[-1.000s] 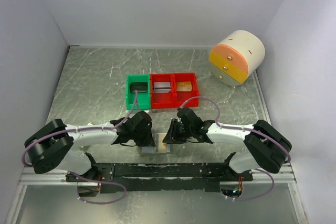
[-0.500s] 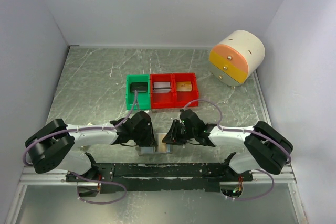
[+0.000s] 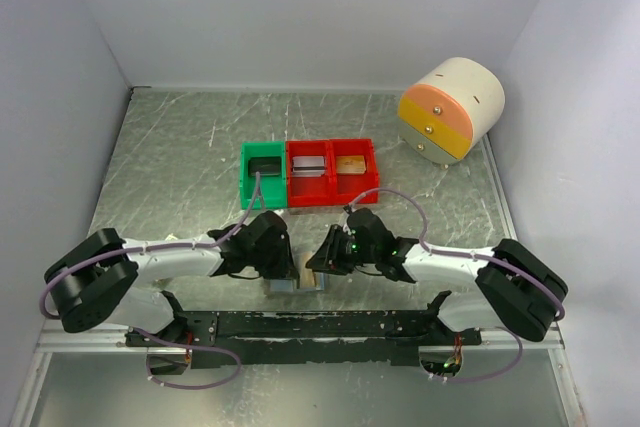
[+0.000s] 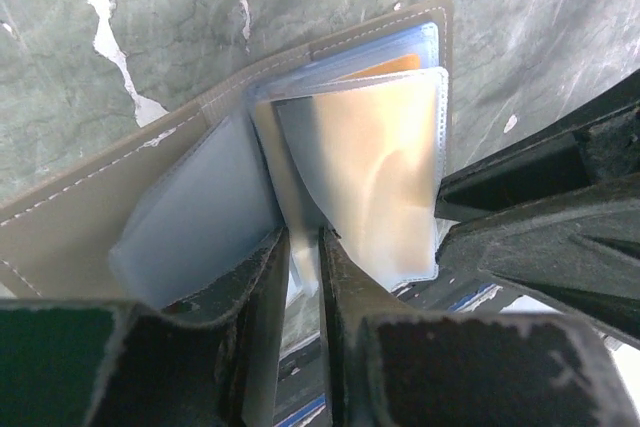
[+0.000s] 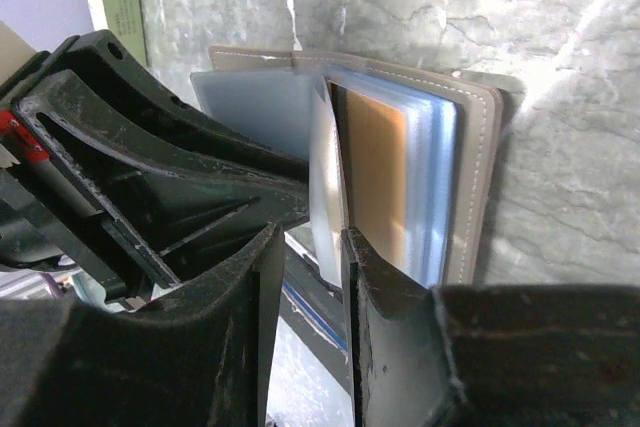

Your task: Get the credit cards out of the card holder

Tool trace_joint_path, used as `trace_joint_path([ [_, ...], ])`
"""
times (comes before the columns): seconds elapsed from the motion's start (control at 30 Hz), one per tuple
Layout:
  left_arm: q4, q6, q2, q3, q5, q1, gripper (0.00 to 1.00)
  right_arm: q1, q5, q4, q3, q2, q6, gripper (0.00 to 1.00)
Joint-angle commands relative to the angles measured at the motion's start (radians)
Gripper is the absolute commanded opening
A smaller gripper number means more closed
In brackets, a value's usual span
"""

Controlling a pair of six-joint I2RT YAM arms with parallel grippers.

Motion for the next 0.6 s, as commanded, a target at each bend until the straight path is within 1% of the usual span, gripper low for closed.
trace_joint_path([
  [0.0,0.006,0.014,-0.038,-0.017,0.005,-0.002,0.27,0.006,-0.037,0.075,0.022,0.019,0.025,0.29],
  [0.1,0.006,0.004,-0.056,-0.021,0.003,-0.003,0.21,0.006,-0.034,0.073,0.028,0.022,0.027,0.29],
  [0.13,0.004,0.002,-0.062,-0.021,0.001,-0.002,0.20,0.006,-0.035,0.074,0.028,0.020,0.025,0.29],
  [0.2,-0.007,-0.002,-0.069,-0.023,-0.007,-0.002,0.21,0.006,-0.036,0.083,0.026,0.016,0.028,0.29],
  [0.37,-0.028,-0.005,-0.077,-0.026,-0.018,-0.002,0.30,0.006,-0.063,0.153,0.016,0.029,0.051,0.29],
  [0.57,-0.062,-0.007,-0.084,-0.024,-0.039,-0.004,0.29,0.006,-0.103,0.258,-0.008,0.064,0.093,0.29],
])
